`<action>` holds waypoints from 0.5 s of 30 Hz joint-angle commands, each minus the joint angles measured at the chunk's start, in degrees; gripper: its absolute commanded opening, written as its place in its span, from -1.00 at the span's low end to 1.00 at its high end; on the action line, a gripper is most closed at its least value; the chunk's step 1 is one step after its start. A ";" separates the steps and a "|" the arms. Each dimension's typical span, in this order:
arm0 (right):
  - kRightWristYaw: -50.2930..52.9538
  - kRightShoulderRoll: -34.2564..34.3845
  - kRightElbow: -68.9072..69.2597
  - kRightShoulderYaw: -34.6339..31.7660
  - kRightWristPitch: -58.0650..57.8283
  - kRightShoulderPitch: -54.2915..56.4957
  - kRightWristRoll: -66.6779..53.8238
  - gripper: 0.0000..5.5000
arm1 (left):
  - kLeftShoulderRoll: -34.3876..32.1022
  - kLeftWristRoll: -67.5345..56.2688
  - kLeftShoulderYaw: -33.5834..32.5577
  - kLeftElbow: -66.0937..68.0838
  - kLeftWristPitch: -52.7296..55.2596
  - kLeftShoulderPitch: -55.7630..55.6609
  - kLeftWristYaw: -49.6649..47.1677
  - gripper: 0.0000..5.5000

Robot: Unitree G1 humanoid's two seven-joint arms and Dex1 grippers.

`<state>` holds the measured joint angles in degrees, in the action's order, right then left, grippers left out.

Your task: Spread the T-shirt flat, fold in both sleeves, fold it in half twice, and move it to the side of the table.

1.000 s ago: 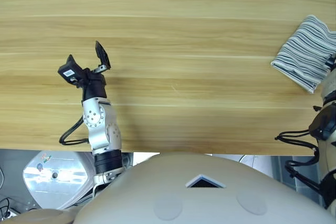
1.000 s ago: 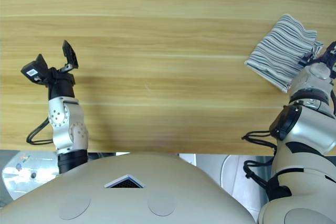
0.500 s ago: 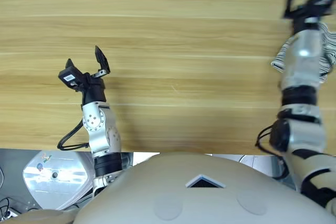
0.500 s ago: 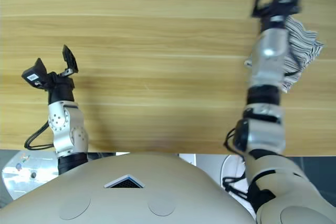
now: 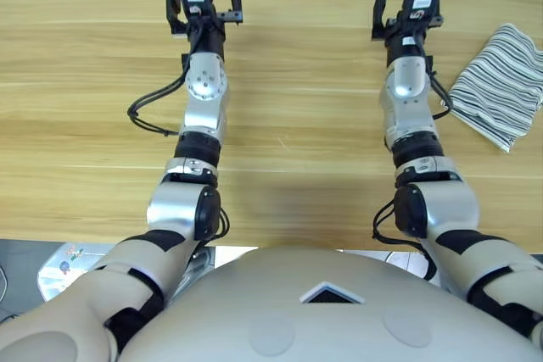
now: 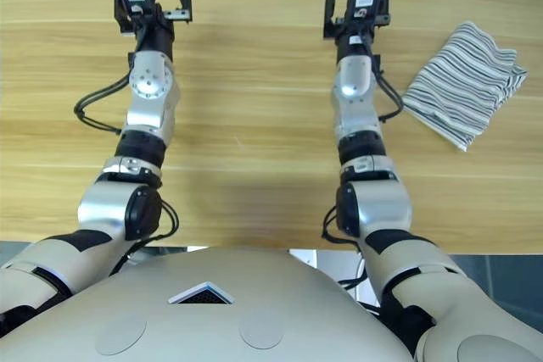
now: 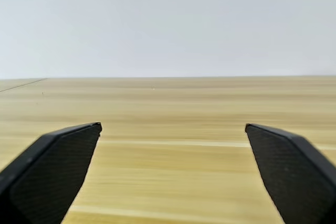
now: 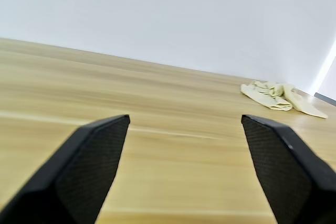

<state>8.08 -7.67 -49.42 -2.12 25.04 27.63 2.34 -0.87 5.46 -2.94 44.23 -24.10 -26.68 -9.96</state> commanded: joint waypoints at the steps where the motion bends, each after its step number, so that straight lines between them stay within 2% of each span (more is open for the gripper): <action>1: -0.92 -0.72 6.91 1.72 2.91 -7.50 2.80 0.43 | -1.04 0.36 0.57 -3.21 -2.40 4.23 1.09 0.85; 7: -3.45 -2.05 20.64 1.92 -0.52 -17.44 3.61 0.43 | -0.76 2.01 1.91 -11.53 2.68 11.46 -0.04 0.85; 15: -6.41 -2.82 34.02 1.64 -7.92 -25.42 2.61 0.43 | -0.38 6.23 4.12 -25.02 8.79 20.95 -1.30 0.85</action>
<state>2.86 -10.02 -18.09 -0.21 18.99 3.38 5.51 -1.76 11.52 0.71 22.60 -17.23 -8.03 -11.11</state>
